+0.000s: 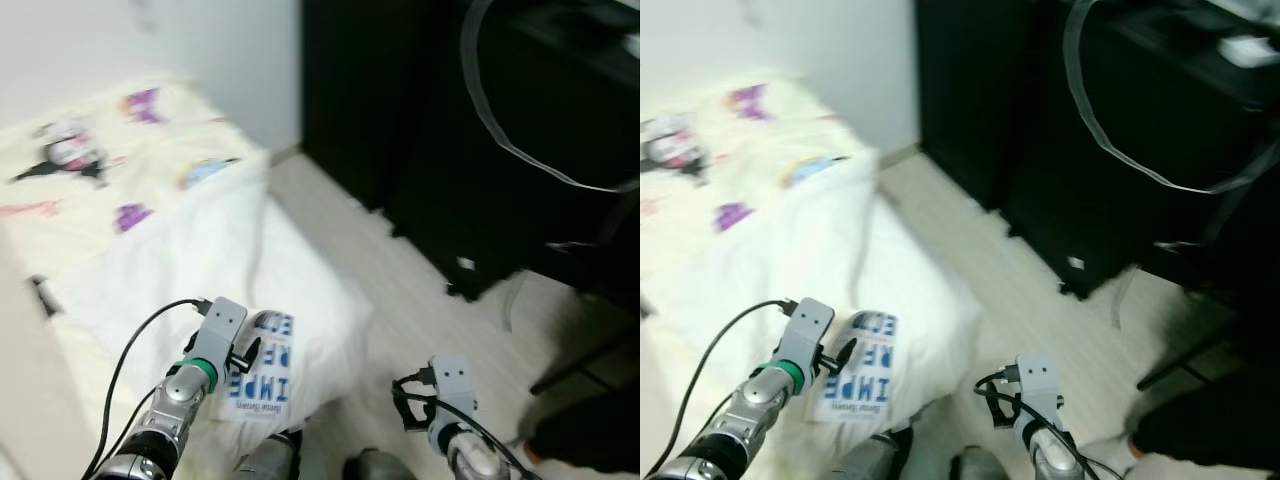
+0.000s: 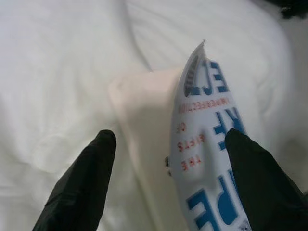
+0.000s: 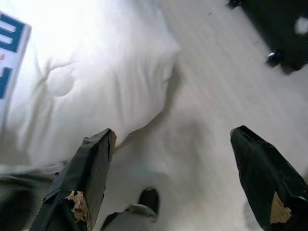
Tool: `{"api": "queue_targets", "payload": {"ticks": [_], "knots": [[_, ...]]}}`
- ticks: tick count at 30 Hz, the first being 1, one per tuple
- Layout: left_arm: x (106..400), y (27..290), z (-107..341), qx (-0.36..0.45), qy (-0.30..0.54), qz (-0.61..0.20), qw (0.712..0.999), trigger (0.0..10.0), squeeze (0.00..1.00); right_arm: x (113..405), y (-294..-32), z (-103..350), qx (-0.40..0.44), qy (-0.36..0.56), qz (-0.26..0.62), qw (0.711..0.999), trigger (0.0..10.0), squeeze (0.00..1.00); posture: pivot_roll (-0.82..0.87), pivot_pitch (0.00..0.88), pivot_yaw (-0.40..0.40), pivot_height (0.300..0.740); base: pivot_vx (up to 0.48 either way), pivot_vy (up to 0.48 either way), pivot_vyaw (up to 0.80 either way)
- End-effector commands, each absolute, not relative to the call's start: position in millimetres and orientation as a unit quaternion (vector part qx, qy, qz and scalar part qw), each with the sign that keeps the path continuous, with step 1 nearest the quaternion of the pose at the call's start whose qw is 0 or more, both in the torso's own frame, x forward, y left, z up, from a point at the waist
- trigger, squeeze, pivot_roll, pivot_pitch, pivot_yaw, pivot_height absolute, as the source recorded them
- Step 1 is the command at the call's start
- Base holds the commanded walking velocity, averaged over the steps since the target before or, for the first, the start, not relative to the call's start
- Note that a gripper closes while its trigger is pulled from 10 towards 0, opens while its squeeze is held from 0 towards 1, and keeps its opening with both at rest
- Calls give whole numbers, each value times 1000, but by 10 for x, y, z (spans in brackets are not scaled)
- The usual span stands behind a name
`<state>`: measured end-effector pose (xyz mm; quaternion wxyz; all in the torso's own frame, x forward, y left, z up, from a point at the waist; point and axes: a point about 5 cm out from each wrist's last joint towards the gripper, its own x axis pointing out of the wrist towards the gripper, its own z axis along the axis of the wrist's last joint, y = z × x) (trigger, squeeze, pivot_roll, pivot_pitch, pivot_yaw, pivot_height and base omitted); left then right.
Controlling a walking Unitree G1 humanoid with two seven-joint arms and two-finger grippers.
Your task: Clean up the room
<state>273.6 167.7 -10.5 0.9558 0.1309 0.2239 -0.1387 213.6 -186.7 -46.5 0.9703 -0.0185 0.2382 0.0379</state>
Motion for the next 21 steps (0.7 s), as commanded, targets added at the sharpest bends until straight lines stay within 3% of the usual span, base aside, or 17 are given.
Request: {"api": "queue_targets", "payload": {"ticks": [1, 10, 21], "knots": [[2733, 1643, -92, 123, 216, -147, 957, 10000, 0, 2096, -1853, -486, -10, 239, 36, 970, 10000, 0, 22, 107, 11, 724, 0, 0, 0], [2756, 1533, -21, 114, 192, -168, 960, 10000, 0, 2122, -1850, -462, -2, 229, 33, 973, 10000, 0, 22, 110, 12, 724, 0, 0, 0], [2746, 1519, 19, 118, 181, -179, 960, 10000, 0, 2113, -1826, -469, -4, 229, 34, 973, 10000, 0, 25, 118, 16, 724, -311, 0, 0]]}}
